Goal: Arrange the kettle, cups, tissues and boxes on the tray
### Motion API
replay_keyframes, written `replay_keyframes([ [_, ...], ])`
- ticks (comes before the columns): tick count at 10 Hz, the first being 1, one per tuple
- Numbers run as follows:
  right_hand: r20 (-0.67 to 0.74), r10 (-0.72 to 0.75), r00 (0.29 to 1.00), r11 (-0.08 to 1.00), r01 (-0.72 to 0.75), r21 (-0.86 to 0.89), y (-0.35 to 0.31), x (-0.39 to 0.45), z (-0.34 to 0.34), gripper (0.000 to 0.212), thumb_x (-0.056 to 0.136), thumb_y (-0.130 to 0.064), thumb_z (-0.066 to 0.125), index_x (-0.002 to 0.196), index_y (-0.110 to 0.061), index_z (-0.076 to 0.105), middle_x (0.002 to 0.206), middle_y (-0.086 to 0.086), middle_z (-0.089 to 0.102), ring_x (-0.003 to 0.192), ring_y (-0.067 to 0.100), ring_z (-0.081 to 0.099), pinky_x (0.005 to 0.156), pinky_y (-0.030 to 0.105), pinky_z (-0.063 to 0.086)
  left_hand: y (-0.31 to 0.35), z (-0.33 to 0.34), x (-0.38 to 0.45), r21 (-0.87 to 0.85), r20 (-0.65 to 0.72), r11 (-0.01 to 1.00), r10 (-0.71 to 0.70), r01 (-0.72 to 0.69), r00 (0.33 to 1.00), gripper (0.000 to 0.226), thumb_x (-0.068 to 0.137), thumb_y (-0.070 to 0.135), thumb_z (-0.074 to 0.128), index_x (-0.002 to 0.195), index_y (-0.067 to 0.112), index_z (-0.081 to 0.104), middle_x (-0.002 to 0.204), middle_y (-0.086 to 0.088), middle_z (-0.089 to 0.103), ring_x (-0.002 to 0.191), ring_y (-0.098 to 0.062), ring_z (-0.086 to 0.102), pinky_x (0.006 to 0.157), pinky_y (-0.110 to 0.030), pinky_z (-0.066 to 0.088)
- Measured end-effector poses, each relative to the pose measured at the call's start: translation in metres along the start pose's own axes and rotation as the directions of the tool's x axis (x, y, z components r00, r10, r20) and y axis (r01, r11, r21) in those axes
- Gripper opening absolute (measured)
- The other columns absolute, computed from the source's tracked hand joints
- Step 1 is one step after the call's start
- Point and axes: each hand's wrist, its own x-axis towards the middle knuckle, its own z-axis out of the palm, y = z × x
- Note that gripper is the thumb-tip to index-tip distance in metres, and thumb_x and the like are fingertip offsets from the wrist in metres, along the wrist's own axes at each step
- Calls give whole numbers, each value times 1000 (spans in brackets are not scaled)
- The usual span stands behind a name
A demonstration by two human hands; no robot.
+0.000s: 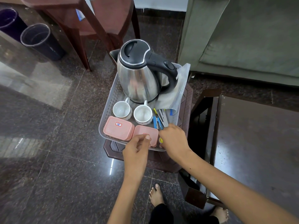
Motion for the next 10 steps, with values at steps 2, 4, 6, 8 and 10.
replay_keyframes([
  [2,1,-17,1000,1000,17,-8,-1,0,-5,23,78,-4,65,101,-8,65,98,9,67,101,27,56,78,32,46,2,3,1,17,4,1000,9,-9,1000,10,91,18,60,95,17,69,88,0,72,86,-17,68,81,-39,54],
  [4,-25,5,1000,1000,-5,-2,2,-1,-2,24,62,-12,79,82,-17,67,80,0,69,87,21,59,72,27,44,6,7,1,26,10,999,45,-46,999,9,91,17,59,91,23,67,87,3,72,86,-17,69,75,-27,49],
  [6,-24,-27,999,997,28,73,5,0,-14,19,82,-10,64,100,-9,62,101,8,65,99,27,56,70,31,37,10,8,1,95,4,988,120,-120,993,10,91,16,58,93,23,65,87,5,70,81,-9,66,69,-11,46],
  [8,-215,124,969,899,-18,438,13,-15,-18,17,90,-28,55,94,-13,61,94,3,64,85,26,61,65,34,48,9,6,0,225,-2,950,223,-217,975,10,92,19,57,94,26,63,86,17,65,77,12,57,64,-3,40],
  [10,-475,291,830,834,23,552,13,-40,-1,34,94,-36,37,85,-16,64,81,-2,65,69,20,60,52,32,49,7,12,-11,393,28,846,382,-361,924,18,93,21,53,108,17,63,103,1,68,94,-13,62,82,-31,50],
])
